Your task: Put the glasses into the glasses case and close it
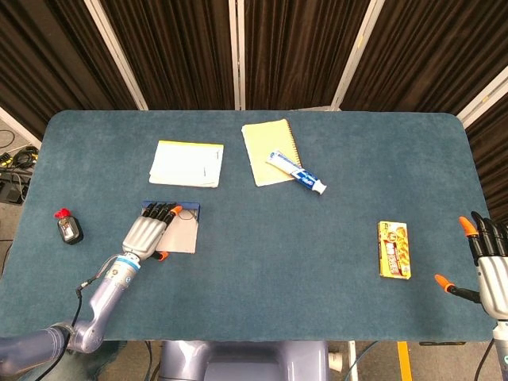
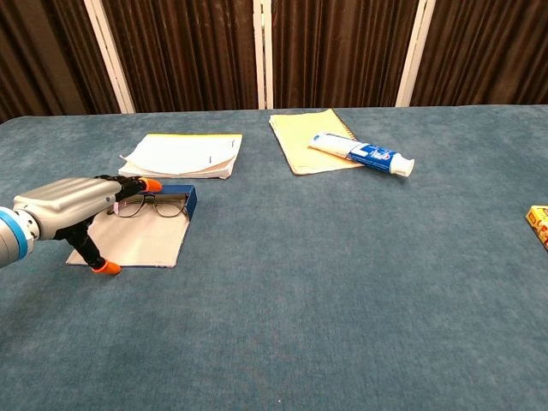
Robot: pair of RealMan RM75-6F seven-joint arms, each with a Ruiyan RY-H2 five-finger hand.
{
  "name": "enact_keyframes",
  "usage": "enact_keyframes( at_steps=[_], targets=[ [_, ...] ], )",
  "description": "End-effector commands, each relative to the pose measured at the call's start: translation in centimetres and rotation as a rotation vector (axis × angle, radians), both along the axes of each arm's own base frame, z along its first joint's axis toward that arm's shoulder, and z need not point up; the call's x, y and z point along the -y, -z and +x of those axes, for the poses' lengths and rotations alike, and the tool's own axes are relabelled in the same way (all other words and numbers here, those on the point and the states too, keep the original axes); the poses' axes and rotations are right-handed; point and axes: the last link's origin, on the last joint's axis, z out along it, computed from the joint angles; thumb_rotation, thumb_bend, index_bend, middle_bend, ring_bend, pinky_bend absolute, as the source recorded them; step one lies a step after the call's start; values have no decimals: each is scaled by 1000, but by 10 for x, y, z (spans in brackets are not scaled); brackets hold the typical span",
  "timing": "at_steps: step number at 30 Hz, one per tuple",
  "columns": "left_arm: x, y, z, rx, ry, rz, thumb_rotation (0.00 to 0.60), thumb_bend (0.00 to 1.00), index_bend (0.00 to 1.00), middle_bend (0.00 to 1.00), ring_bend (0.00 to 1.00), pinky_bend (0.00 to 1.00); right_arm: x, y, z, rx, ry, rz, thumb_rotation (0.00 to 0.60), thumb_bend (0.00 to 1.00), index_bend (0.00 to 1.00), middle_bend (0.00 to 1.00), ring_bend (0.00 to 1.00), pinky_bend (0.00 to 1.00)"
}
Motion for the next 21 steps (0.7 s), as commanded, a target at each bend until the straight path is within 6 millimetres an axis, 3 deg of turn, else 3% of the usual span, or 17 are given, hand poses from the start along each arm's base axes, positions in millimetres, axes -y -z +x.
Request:
enact_keyframes(
  at_steps=[1,13,16,21],
  targets=[
    [1,1,0,2,-1,-4,600,156,0,0,0,0,0,0,0,0,0,2,600,0,0,0,0,0],
    [2,2,-5,8,-3,-6,600,182,0,0,0,0,0,1,0,-1,-2,5,600,0,0,0,0,0],
    [2,2,-5,11,-2,-9,600,238,0,0,0,0,0,1,0,0,-1,4,600,0,0,0,0,0],
    [3,2,-6,22,-5,-9,600,445,28,0,0,0,0,1,0,0,0,5,600,0,0,0,0,0]
  ],
)
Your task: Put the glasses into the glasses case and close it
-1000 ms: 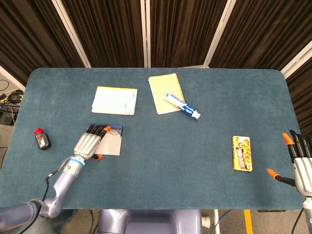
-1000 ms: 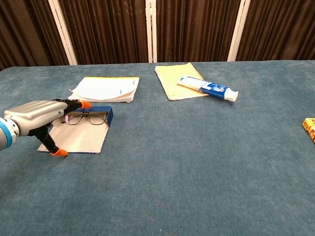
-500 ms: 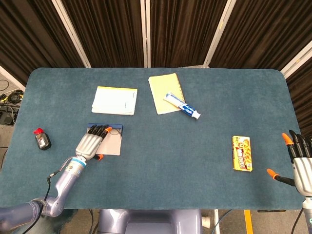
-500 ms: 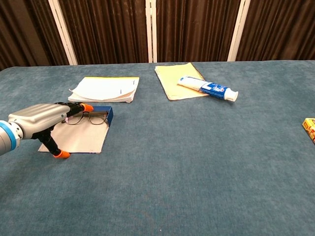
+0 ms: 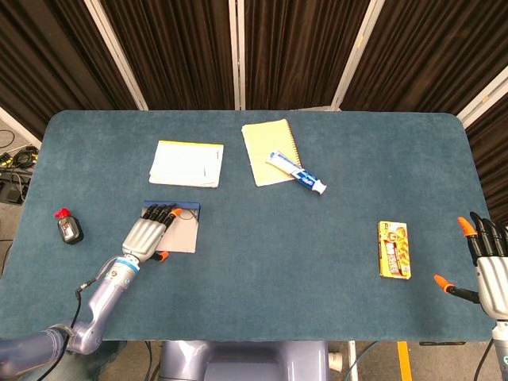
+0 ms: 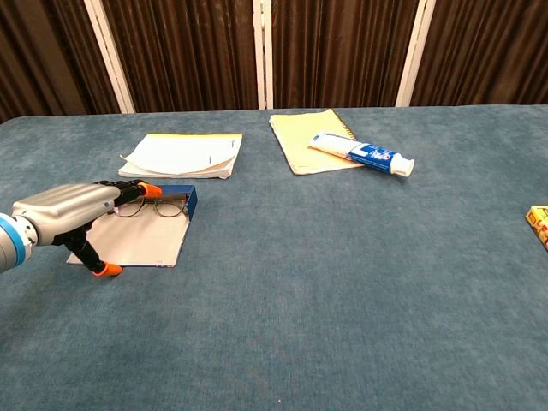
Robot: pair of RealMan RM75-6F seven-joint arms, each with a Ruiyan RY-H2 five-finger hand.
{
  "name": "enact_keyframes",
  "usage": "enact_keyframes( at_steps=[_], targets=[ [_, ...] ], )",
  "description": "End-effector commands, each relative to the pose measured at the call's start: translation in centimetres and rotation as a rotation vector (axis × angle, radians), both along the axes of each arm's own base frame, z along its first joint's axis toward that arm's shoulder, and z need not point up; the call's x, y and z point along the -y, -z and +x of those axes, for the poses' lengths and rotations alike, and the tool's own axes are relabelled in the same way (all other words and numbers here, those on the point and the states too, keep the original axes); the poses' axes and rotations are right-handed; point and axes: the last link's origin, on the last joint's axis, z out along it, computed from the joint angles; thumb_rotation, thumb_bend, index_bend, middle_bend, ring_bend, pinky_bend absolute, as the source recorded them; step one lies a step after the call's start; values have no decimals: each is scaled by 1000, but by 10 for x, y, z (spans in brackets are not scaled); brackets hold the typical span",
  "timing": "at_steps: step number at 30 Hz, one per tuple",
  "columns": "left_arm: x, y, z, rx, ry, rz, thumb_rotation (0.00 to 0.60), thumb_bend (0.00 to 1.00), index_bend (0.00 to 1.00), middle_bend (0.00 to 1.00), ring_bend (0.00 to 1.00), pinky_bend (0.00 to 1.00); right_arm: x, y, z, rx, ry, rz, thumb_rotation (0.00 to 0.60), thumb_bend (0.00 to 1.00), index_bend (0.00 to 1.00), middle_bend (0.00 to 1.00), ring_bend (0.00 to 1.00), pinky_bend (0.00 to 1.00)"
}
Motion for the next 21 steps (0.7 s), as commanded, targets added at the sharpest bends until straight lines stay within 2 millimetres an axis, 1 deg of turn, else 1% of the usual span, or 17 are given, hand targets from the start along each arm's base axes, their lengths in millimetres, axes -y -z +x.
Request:
enact_keyframes(
  at_steps=[1,9,21],
  targets=[
    [1,-1,0,5,-4,2,600,454,38,0,0,0,0,0,0,1,0,0,600,0,0,0,0,0],
    [-1,-6,1,12,-4,11,600,515,112,0,0,0,0,1,0,1,1,2,600,0,0,0,0,0],
    [-9,-10,4,12,-7,27,600,516,156,0,0,0,0,1,0,1,3,5,600,0,0,0,0,0]
  ],
)
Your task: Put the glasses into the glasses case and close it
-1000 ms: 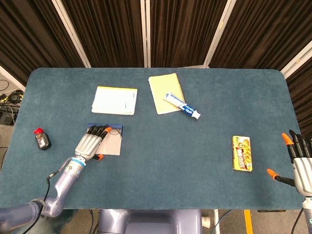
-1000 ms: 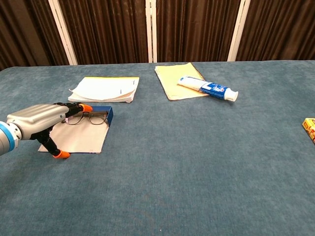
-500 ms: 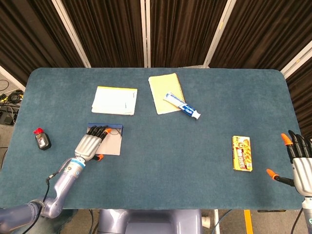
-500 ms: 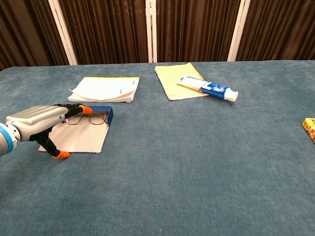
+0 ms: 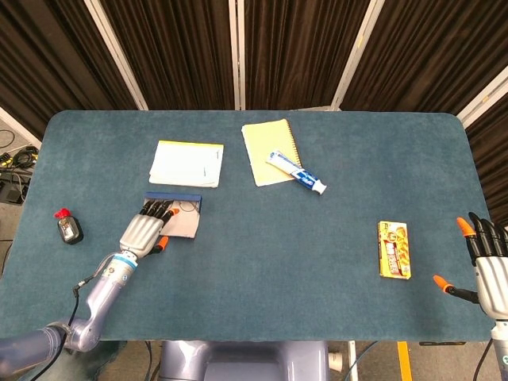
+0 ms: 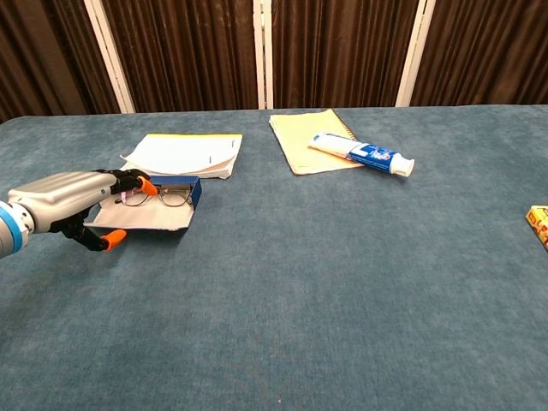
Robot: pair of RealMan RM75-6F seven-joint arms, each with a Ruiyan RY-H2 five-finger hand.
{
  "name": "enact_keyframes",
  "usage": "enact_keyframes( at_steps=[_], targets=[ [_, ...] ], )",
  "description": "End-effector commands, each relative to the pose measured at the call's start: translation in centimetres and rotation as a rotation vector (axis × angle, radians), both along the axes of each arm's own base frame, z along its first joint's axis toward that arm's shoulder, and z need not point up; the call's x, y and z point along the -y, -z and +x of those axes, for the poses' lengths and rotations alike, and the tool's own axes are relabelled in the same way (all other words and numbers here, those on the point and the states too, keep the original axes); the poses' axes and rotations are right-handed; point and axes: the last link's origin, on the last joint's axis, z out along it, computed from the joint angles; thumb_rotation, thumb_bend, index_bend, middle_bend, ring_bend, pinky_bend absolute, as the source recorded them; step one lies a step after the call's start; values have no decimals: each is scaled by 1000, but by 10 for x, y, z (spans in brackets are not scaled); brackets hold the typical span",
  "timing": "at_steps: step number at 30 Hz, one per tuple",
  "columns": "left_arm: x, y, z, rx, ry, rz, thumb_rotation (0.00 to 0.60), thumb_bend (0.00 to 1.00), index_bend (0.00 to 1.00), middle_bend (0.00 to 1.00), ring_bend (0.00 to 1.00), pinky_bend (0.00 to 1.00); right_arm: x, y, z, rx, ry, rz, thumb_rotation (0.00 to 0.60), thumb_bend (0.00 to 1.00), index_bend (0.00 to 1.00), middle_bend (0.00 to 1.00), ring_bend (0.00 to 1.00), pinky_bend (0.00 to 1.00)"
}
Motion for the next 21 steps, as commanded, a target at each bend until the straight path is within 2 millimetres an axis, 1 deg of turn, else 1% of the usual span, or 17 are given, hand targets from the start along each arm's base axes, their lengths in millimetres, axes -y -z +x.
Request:
enact_keyframes(
  at_steps=[1,5,10,16,21],
  targets=[
    [-2,0,0,-1,-2,3,600,516,159,0,0,0,0,0,0,1,0,0,600,0,0,0,0,0],
    [-10,1,4,4,-4,16,600,516,189,0,0,0,1,1,0,1,2,4,600,0,0,0,0,0],
    [-15,5,7,8,0,24,600,518,260,0,0,0,1,2,-1,1,4,7,600,0,0,0,0,0],
    [-13,8,3,-1,0,21,600,520,444,0,0,0,1,2,-1,2,6,9,600,0,0,0,0,0],
    [-5,3,-1,2,15,20,600,519,576,0,0,0,1,2,0,5,3,9,600,0,0,0,0,0]
  ],
)
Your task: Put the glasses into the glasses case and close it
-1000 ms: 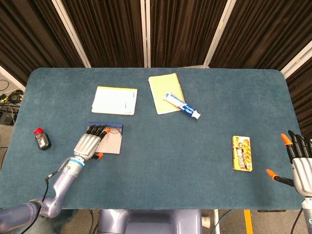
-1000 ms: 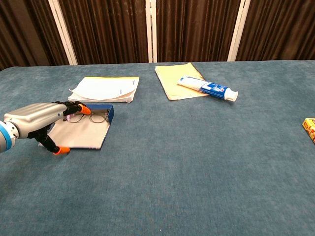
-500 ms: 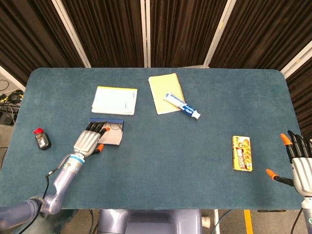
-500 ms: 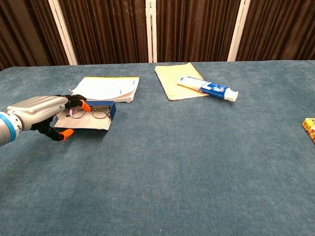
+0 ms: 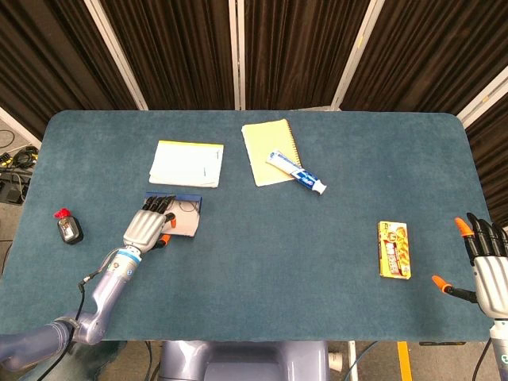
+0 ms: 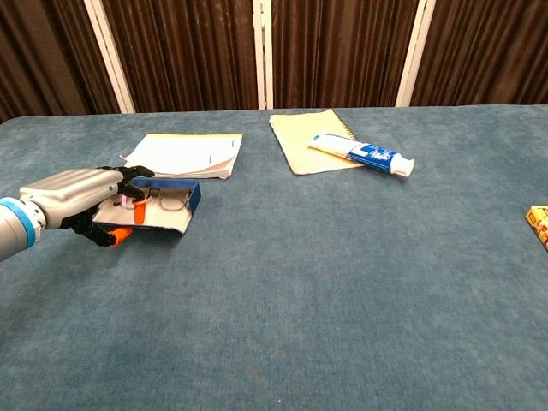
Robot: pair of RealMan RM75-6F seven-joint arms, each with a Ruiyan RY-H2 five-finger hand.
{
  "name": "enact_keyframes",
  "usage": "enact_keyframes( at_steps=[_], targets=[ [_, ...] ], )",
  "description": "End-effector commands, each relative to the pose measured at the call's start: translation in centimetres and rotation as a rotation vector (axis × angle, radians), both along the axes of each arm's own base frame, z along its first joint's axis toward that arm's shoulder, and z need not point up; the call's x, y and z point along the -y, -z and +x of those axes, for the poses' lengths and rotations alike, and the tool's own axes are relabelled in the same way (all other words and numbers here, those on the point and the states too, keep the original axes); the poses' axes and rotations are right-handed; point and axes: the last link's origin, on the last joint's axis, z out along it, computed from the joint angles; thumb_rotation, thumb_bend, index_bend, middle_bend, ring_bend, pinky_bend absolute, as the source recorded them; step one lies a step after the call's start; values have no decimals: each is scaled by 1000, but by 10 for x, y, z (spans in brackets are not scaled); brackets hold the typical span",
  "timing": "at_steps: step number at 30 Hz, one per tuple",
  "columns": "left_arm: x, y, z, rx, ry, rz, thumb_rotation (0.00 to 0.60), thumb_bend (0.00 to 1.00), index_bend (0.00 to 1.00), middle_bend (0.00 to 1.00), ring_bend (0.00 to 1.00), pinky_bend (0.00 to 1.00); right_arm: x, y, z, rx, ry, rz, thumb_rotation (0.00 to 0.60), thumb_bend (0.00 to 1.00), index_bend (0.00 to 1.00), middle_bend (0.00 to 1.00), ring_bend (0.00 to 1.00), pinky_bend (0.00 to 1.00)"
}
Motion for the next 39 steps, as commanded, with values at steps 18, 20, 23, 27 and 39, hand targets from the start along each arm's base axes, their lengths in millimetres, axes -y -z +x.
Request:
enact_keyframes(
  at_steps=[18,20,23,27,39],
  targets=[
    [41,-55,-9,-66,-17,-90,600,522,667,0,0,0,-2,0,2,3,-6,1,600,0,0,0,0,0],
    [43,-57,-6,-74,-20,-96,600,523,667,0,0,0,-1,1,1,3,-5,3,600,0,0,0,0,0],
    [39,-56,0,-73,-25,-92,600,525,666,0,0,0,-1,1,1,5,-4,4,600,0,0,0,0,0],
    [28,-47,7,-62,-32,-99,600,524,667,0,0,0,-1,0,1,7,-4,1,600,0,0,0,0,0],
    [8,-33,13,-63,-31,-99,600,495,633,0,0,0,-1,-1,0,8,0,0,600,0,0,0,0,0]
  ],
)
